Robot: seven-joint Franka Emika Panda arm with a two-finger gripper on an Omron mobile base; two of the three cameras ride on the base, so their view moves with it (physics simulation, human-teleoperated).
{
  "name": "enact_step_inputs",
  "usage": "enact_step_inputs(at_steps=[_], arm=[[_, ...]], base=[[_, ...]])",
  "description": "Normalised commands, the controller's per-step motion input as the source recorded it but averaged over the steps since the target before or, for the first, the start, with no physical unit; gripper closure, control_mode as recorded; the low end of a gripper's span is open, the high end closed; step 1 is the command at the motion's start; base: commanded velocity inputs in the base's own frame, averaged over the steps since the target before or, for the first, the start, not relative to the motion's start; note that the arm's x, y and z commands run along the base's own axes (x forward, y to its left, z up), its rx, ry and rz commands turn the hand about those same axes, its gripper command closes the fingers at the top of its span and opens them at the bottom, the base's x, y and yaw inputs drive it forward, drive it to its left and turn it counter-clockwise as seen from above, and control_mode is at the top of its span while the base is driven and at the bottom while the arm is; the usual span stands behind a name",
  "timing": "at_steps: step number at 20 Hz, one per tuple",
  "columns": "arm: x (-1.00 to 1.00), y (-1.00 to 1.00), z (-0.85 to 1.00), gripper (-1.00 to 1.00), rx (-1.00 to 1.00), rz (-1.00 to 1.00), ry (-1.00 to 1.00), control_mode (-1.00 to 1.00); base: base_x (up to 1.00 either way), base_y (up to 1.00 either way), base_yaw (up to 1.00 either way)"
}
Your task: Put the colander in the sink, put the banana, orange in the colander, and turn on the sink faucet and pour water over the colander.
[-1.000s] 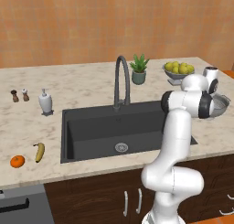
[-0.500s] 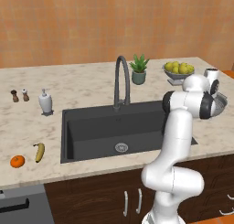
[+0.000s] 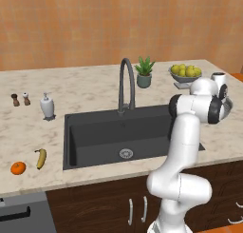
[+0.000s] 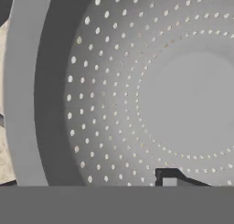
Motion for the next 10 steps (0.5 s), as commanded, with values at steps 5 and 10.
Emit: enact_step_inputs(at_steps=[5, 10], arm=[[-0.01, 0.09, -0.66, 1.00, -0.09, 0.10, 0.00, -1.00], [0.00, 0.32, -0.13, 1.00, -0.02, 0.01, 0.01, -1.00]], base=[[0.00, 0.00, 0.00], [0.00, 0.00, 0.00]])
